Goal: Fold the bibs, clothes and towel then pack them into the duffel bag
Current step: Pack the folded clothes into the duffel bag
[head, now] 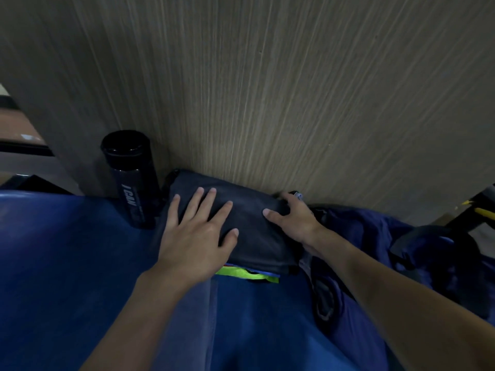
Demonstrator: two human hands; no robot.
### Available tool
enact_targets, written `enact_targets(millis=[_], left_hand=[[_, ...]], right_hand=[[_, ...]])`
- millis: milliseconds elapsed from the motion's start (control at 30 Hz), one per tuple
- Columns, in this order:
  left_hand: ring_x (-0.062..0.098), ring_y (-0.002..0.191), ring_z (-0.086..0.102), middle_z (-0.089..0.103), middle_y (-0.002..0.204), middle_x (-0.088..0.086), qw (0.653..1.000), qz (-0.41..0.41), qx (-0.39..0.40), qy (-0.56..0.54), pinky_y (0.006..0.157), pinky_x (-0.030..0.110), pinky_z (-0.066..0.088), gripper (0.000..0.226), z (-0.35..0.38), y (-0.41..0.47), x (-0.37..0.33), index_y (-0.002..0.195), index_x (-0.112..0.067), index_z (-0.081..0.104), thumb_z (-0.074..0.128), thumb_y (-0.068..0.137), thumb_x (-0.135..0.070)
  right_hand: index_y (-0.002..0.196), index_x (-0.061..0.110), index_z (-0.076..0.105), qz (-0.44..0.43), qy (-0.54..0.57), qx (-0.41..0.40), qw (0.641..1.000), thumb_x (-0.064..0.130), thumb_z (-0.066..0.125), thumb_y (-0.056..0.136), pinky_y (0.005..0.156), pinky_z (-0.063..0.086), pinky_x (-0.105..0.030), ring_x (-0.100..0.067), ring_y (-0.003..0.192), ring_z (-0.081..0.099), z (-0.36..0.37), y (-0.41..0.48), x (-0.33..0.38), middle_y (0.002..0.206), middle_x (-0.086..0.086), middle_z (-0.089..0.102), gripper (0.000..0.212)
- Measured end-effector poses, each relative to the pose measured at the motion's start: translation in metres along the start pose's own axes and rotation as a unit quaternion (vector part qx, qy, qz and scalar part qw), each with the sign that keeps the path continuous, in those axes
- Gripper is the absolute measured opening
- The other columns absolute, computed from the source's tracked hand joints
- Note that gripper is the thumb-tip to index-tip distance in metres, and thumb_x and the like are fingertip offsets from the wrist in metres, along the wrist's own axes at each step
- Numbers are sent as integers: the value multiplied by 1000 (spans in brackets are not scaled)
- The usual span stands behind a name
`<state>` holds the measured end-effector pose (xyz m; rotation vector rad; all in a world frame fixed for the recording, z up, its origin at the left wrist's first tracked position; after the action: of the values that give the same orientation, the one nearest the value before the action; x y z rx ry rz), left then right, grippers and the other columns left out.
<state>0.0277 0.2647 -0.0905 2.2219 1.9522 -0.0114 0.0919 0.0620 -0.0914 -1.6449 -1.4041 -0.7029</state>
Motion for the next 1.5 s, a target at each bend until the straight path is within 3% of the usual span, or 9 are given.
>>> enact_targets(millis=[167,300,600,700,833,933,1100,1300,1500], left_hand=[[14,150,-20,-8,167,-4,1000,4,0,0,119,50,-16,84,-1,0,-1,156,-38,12,-7,79,-65],[14,150,-19,-8,167,-4,1000,5,-1,-6,119,50,-17,83,-1,0,0,156,-38,12,-6,80,-65],[14,151,-18,-6,167,-3,1000,5,-3,-13,119,50,-16,84,-2,-2,0,156,-38,13,-7,79,-64],[14,151,-18,-6,167,-3,1000,6,0,-11,119,51,-15,83,-2,-1,0,156,-37,13,-6,79,-64],[14,151,-17,-5,167,-3,1000,12,0,-12,119,51,-14,83,-1,-1,1,156,-37,15,-5,81,-64],[13,151,-19,-7,167,-3,1000,14,7,-10,119,52,-15,84,-1,-2,2,157,-37,14,-7,80,-64],[19,152,-13,1,167,-6,1000,-5,-14,-2,112,62,-20,76,-9,-4,3,154,-39,23,5,85,-66],[19,151,-4,2,166,-6,987,-85,-51,-123,115,64,8,58,-21,-5,9,150,-40,32,44,96,-57],[30,144,22,21,160,9,924,-150,-154,-317,114,51,29,45,-26,-8,21,138,-22,53,61,94,-30]], right_hand=[[111,23,64,-9,-10,-35,999,35,84,71,91,56,-38,-20,103,63,-6,8,-1,115,-5,65,46],[89,12,62,-47,-16,-54,997,19,76,84,76,54,-33,-20,89,62,-13,6,6,94,-8,65,16],[83,11,48,-170,-71,-116,976,16,63,94,56,38,-8,-4,68,48,-20,-12,23,73,4,52,19],[95,14,45,-140,-11,-98,985,20,65,93,66,42,-15,-1,73,48,-16,-12,20,82,6,50,21],[116,10,51,6,103,16,995,30,82,78,87,56,-31,-17,96,68,-10,-9,4,108,-4,67,53],[114,11,65,16,130,68,989,25,82,78,88,57,-31,-15,95,71,-10,-12,3,106,-5,74,41],[114,20,62,4,125,116,985,21,83,76,90,56,-36,-17,101,69,-14,-20,10,109,-2,72,43],[112,20,57,-23,23,90,995,18,83,77,78,59,-38,-21,103,65,-23,-33,34,112,-5,65,44],[119,22,48,-25,18,50,998,9,75,83,62,58,-45,-20,87,66,-17,-46,93,104,-3,62,47]])
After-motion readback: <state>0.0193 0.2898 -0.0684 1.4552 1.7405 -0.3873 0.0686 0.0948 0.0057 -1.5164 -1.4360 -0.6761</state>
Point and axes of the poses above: each hand's wrist, its own y-axis towards the middle knuckle, its own z-axis out of the palm, x = y × z, the point moved 3 cm from there along y, towards the middle knuckle
